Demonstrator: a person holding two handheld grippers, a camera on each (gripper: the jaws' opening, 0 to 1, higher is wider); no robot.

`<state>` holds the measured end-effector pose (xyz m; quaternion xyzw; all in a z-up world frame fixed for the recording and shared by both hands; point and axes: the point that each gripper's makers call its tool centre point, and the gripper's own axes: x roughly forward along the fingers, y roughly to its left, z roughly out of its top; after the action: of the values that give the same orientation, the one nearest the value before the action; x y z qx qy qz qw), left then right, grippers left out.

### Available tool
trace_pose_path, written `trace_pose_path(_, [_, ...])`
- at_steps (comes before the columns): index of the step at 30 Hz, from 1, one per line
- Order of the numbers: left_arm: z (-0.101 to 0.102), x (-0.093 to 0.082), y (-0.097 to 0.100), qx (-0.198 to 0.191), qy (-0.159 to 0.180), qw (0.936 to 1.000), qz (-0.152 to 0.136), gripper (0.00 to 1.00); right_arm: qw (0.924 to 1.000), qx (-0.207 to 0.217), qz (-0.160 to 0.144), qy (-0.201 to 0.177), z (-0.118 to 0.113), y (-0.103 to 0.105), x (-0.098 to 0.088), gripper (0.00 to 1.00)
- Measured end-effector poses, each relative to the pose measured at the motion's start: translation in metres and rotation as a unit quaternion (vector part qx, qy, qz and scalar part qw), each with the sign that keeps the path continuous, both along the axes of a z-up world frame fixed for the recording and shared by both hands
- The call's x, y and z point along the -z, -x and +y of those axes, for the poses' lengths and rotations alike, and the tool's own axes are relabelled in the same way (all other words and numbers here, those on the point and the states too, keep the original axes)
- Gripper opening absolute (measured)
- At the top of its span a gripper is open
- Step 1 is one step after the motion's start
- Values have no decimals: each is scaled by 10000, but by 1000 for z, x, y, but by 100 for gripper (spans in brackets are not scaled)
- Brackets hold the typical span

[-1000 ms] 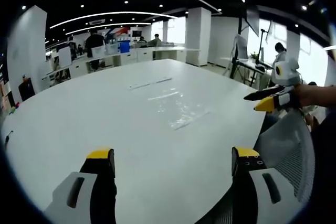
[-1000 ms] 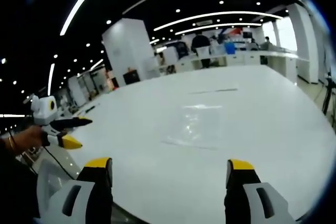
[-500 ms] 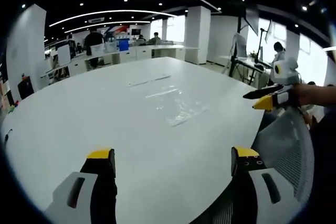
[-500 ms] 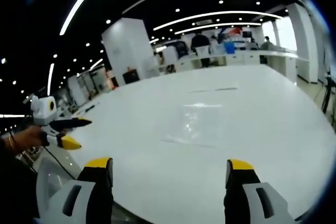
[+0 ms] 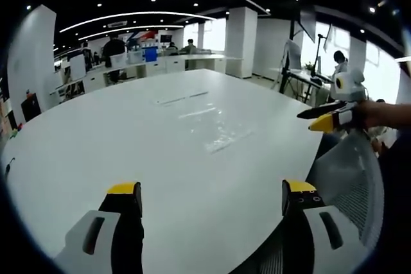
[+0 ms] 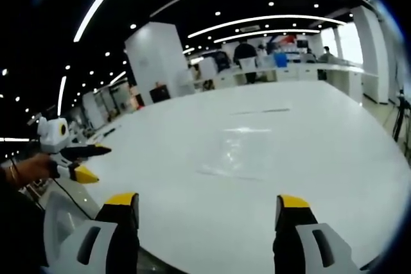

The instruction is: Open the resealable bag by pulling the two sides of the seal apart until the entire bag opening is separated and visibly accessible.

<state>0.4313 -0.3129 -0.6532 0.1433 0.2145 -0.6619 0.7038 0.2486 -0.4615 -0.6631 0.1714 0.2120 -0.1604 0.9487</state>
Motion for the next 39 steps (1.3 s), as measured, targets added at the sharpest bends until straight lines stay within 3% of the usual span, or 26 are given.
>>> trace_pose_path(7, [1, 2, -1, 0, -21, 10000, 21, 88, 9991, -117, 230, 347, 0, -1, 4, 85])
trace_pose_path(9, [2, 2, -1, 6, -38, 10000, 3, 88, 9973, -280, 321, 596, -2, -1, 4, 83])
trace_pose_path(12, [3, 4, 0, 20, -65, 10000, 9, 88, 9968, -327, 182, 705, -4, -6, -2, 80])
trace_pose_path(27, [7, 15, -4, -59, -216, 9997, 39, 87, 9916, -850, 371, 899, -10, -32, 12, 68])
trace_pose_path(39, [1, 16, -7, -8, -229, 9997, 50, 87, 9800, -1485, 628, 1167, -18, -63, 28, 60])
